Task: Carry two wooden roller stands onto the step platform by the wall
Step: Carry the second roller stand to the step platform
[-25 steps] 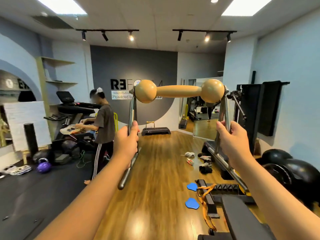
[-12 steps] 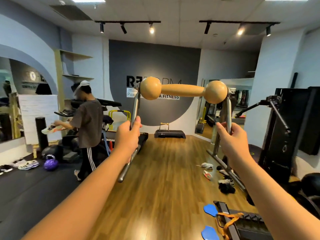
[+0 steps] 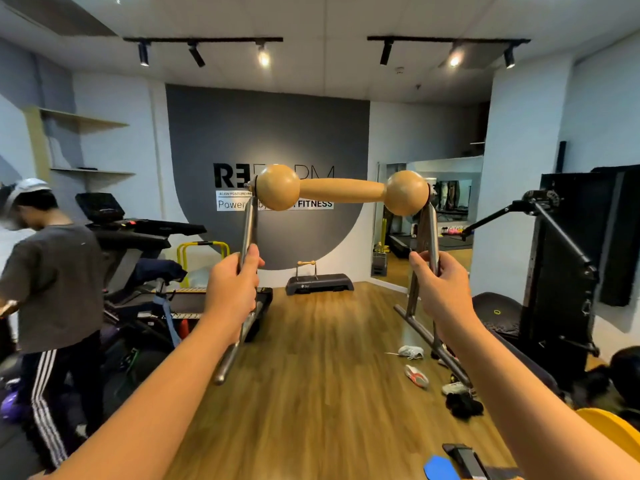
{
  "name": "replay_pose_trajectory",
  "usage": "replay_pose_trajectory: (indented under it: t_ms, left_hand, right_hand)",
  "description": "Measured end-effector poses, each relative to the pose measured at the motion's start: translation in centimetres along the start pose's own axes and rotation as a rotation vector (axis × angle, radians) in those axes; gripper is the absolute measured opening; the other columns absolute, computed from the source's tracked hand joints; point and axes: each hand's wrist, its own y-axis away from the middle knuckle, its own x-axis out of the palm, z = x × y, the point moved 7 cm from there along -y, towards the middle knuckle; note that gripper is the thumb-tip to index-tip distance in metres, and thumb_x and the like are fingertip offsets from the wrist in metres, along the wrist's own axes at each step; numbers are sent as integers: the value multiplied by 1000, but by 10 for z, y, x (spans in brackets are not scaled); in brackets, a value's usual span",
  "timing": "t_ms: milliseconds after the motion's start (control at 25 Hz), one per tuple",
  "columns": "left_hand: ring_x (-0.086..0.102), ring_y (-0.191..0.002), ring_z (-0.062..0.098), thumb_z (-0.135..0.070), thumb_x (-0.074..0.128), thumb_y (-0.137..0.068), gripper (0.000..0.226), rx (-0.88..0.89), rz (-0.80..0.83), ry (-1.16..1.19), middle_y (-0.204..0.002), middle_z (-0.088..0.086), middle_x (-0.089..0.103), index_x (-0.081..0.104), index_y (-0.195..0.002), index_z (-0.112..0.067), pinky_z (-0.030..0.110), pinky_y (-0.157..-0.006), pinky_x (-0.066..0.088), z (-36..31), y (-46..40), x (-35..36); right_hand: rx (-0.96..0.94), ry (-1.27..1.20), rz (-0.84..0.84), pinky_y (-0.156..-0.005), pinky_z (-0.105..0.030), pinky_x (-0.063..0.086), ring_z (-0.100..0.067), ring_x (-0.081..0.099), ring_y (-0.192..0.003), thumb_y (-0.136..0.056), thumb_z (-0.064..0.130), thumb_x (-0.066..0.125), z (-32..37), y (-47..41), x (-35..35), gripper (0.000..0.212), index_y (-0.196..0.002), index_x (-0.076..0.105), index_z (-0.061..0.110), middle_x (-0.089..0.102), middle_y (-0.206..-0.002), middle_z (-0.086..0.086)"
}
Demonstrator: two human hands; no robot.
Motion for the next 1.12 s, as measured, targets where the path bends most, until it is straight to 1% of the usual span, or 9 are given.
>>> replay_pose_trajectory:
  t_ms: [160,280,360,480,640,760,840,960,1120]
  left_hand:
    - [35,-44,10,-48,50,-106,40,26,6,4,-57,-5,43,65,-94,-12,26,-41,28,64,-85,48]
    - [35,-43,10,-46,52,-106,40,-5,-3,25,-57,-5,43,65,-95,-10,25,-39,28,117,-159,95]
    - [35,-42,9,-45,52,-106,40,-13,8,43,-56,-5,43,64,-95,-9,25,-38,28,147,-212,129]
    - [34,-41,7,-45,50,-107,39,-40,7,59,-53,-7,42,63,-94,-10,22,-36,28,187,-282,167]
    - [36,-41,10,-45,48,-108,39,-45,-17,47,-51,-8,42,63,-92,-12,24,-38,29,243,-380,208]
    - [38,-39,7,-47,48,-107,40,-45,-5,39,-50,-9,43,64,-94,-12,24,-38,30,287,-444,237]
    - [36,-40,8,-47,49,-107,41,-31,10,57,-51,-9,42,63,-94,-11,23,-38,29,322,-495,259]
    - [33,-44,10,-48,49,-106,43,-15,41,84,-54,-7,40,62,-95,-9,25,-39,27,369,-581,294]
    - [35,-46,12,-49,48,-105,46,15,82,62,-56,-4,42,63,-97,-7,29,-43,29,412,-693,340]
  right_hand:
    - [-12,-6,-5,-63,-33,47,-14,59,-70,-99,45,67,-64,-82,50,26,-97,67,20,64,-77,2]
    - [-12,2,18,-61,-36,50,-17,58,-70,-98,47,68,-118,-164,90,27,-97,66,20,62,-78,-1]
    - [-20,-6,31,-64,-41,51,-19,57,-70,-98,45,68,-148,-222,117,27,-97,66,18,62,-79,-4]
    - [-35,-16,53,-69,-43,53,-21,59,-74,-99,39,69,-186,-295,156,24,-98,66,16,65,-84,-12]
    - [-23,-39,82,-70,-37,52,-22,61,-77,-98,38,70,-244,-385,216,24,-101,67,14,66,-86,-9]
    - [-20,-25,99,-76,-43,55,-28,63,-82,-99,37,70,-286,-444,256,25,-103,66,13,67,-92,-16]
    - [-23,-30,90,-76,-47,57,-31,61,-77,-99,36,69,-318,-488,288,23,-103,66,13,66,-91,-20]
    - [-13,-29,63,-67,-45,52,-23,54,-66,-99,37,68,-369,-562,337,21,-99,66,16,59,-76,-9]
    - [1,-32,37,-66,-34,51,-21,59,-71,-101,34,66,-418,-658,397,17,-97,66,17,61,-78,-5]
